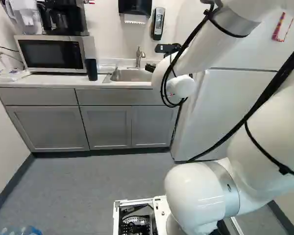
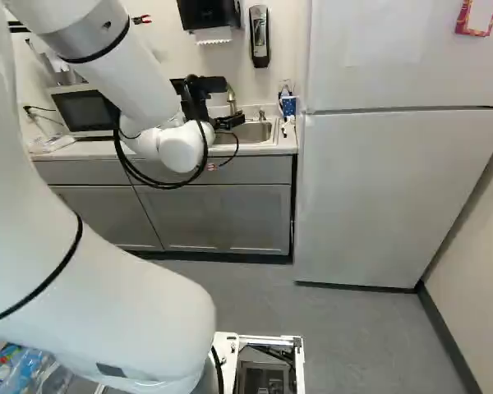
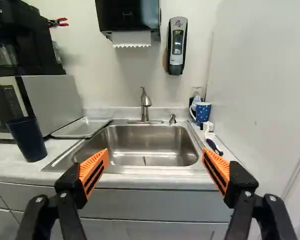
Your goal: Rinse the cup and place it in the tray
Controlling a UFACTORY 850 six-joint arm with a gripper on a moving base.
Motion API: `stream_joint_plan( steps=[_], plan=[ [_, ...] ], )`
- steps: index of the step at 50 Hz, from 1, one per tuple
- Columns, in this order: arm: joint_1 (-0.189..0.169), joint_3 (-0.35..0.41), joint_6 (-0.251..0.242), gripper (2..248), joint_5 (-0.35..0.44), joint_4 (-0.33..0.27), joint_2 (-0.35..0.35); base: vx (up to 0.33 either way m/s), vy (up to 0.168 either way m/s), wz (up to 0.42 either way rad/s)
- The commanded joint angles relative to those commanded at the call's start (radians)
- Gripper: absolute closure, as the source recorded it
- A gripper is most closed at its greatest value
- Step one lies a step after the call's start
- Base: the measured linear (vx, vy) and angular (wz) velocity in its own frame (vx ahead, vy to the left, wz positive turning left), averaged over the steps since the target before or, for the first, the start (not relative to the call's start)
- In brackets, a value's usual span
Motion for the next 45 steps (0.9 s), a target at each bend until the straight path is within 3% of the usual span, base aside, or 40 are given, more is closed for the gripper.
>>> stream_joint_plan(
  steps=[45],
  plan=[
    [-0.001, -0.103, 0.0, 3, -0.112, 0.0, -0.005, 0.0, 0.0, 0.0]
  ],
)
